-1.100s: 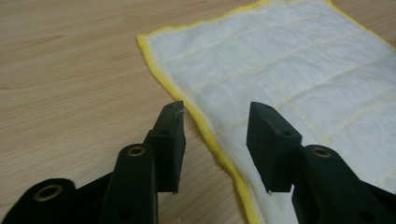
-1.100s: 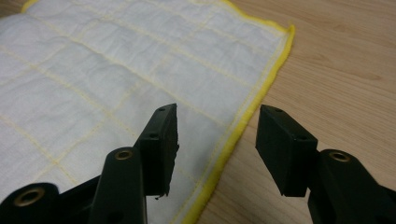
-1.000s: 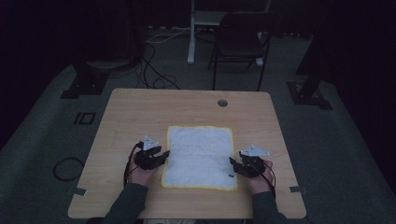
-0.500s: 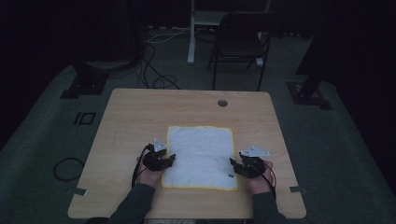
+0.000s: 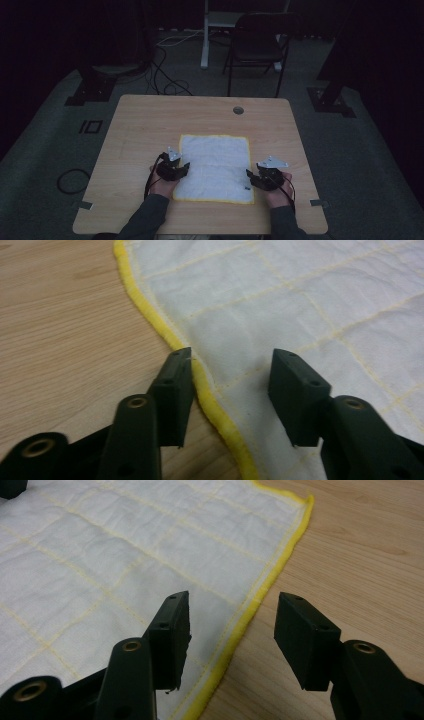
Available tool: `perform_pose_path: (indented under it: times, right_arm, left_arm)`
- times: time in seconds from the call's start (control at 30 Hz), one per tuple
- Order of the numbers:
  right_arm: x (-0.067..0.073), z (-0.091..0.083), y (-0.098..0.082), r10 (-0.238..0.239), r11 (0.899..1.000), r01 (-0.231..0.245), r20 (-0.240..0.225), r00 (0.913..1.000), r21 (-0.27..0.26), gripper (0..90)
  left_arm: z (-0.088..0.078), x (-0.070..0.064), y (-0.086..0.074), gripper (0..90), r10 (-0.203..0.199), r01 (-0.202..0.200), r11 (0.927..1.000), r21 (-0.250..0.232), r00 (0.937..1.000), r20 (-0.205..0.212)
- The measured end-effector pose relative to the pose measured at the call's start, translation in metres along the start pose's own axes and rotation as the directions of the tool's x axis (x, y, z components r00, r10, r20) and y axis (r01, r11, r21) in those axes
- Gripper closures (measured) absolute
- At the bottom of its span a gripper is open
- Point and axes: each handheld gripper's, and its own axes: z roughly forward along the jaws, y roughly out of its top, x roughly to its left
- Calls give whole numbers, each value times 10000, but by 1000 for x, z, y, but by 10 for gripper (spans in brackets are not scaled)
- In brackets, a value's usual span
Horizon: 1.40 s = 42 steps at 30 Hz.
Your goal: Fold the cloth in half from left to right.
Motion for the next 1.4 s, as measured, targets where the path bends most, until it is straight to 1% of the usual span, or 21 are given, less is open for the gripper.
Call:
perform_pose_path:
  times: [0.13, 0.27, 0.37, 0.43, 0.5, 0.63, 0.77, 0.83, 0.9, 1.0, 1.13, 1.23, 1.3, 1.4]
  right_arm:
    - [-1, 1, -1, 33, 10000, -33, 17, 10000, 27, 478]
    - [-2, 2, -3, 90, 10000, -90, 49, 9999, 22, 478]
    - [-4, 2, -5, 186, 9998, -186, 72, 9998, 55, 480]
    - [-6, 3, -6, 265, 9996, -265, 90, 9996, 59, 480]
    - [-6, 3, -6, 302, 9995, -302, 86, 9995, 49, 480]
    - [-5, 3, -6, 238, 9997, -238, 81, 9997, 40, 481]
    - [-5, 4, -7, 227, 9997, -227, 56, 9997, 45, 481]
    - [-4, 4, -6, 212, 9998, -212, 54, 9998, 48, 481]
    - [-4, 4, -6, 211, 9998, -211, 46, 9998, 34, 482]
    - [-4, 5, -6, 214, 9998, -214, 40, 9998, 25, 482]
    - [-3, 5, -7, 202, 9998, -202, -5, 9998, 8, 486]
    - [-3, 6, -7, 199, 9998, -199, -27, 9998, -1, 484]
    - [-3, 6, -7, 189, 9998, -189, -34, 9998, -31, 483]
    - [-3, 6, -7, 171, 9999, -171, -47, 9998, -17, 483]
  left_arm:
    - [0, -1, 0, 637, 60, -59, 10000, -30, 9997, 237]
    - [-1, 0, 0, 796, 55, -55, 10000, 3, 9984, 569]
    - [-2, 2, -1, 837, 52, -56, 10000, 53, 9979, 641]
    - [-3, 4, -2, 844, 11, -15, 10000, 50, 9976, 688]
    - [-5, 7, -3, 845, 52, -57, 10000, 70, 9976, 695]
    - [-11, 18, -8, 845, 3, -9, 9999, 114, 9983, 577]
    - [-18, 31, -12, 847, -208, 199, 9995, 238, 9991, 371]
    - [-20, 37, -13, 850, -320, 310, 9992, 251, 9987, 389]
    - [-20, 39, -14, 852, -462, 452, 9987, 220, 9977, 501]
    - [-21, 38, -13, 853, -433, 425, 9989, 179, 9979, 472]
    - [-25, 37, -8, 853, -490, 503, 9986, -157, 9961, 729]
    - [-31, 36, -2, 853, -367, 412, 9983, -409, 9937, 1056]
    - [-35, 35, 2, 853, -321, 411, 9970, -663, 9909, 1305]
    - [-39, 32, 9, 854, -167, 318, 9949, -952, 9876, 1559]
